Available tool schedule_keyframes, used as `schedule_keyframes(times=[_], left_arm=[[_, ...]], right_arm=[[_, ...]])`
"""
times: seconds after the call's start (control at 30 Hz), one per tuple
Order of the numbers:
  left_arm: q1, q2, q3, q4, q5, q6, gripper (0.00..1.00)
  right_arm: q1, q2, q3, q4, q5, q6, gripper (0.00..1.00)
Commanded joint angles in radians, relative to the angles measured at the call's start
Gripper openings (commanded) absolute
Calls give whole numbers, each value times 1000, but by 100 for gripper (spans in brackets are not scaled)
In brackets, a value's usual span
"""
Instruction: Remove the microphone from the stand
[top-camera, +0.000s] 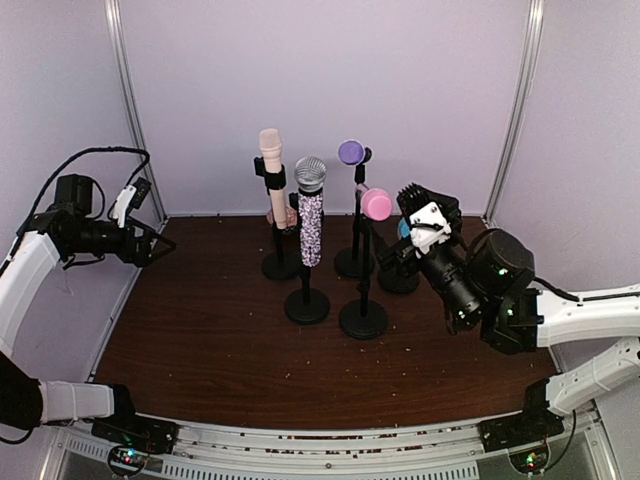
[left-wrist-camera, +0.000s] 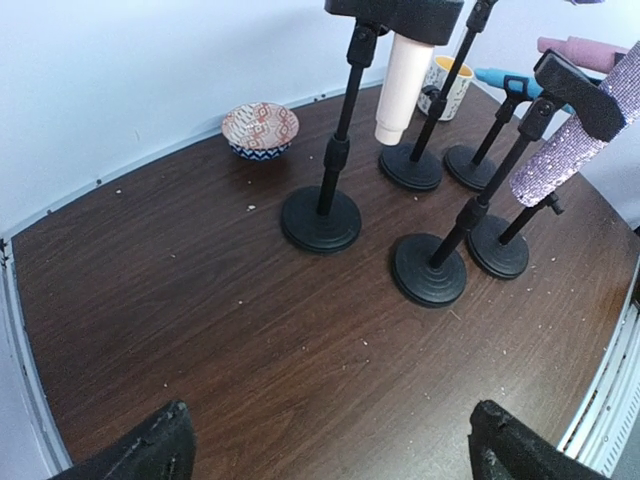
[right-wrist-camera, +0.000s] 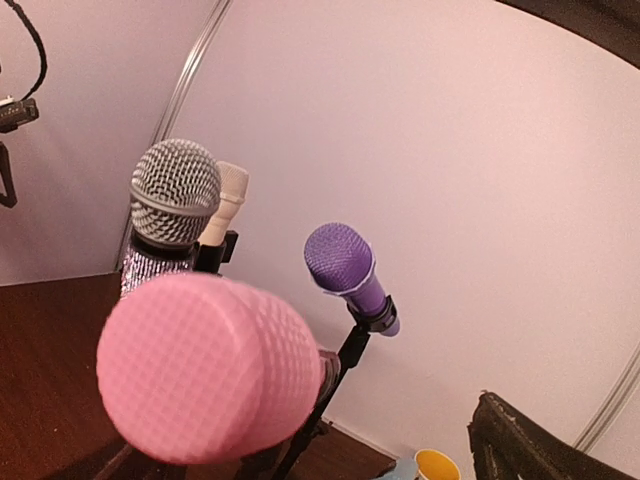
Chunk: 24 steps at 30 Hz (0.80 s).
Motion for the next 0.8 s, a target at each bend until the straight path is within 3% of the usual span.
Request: schedule_keyframes(times=[0.0, 0.3, 0.77], left_arm=[[-7, -5, 53, -23, 37, 25, 98], [-6, -17, 74, -48, 50, 31, 98], [-6, -20, 119, -95, 50, 46, 98]], right_arm=[[15, 58, 81, 93, 49, -58, 97], [17, 161, 130, 120, 67, -54, 86], [17, 254, 176, 222, 99, -128, 44]])
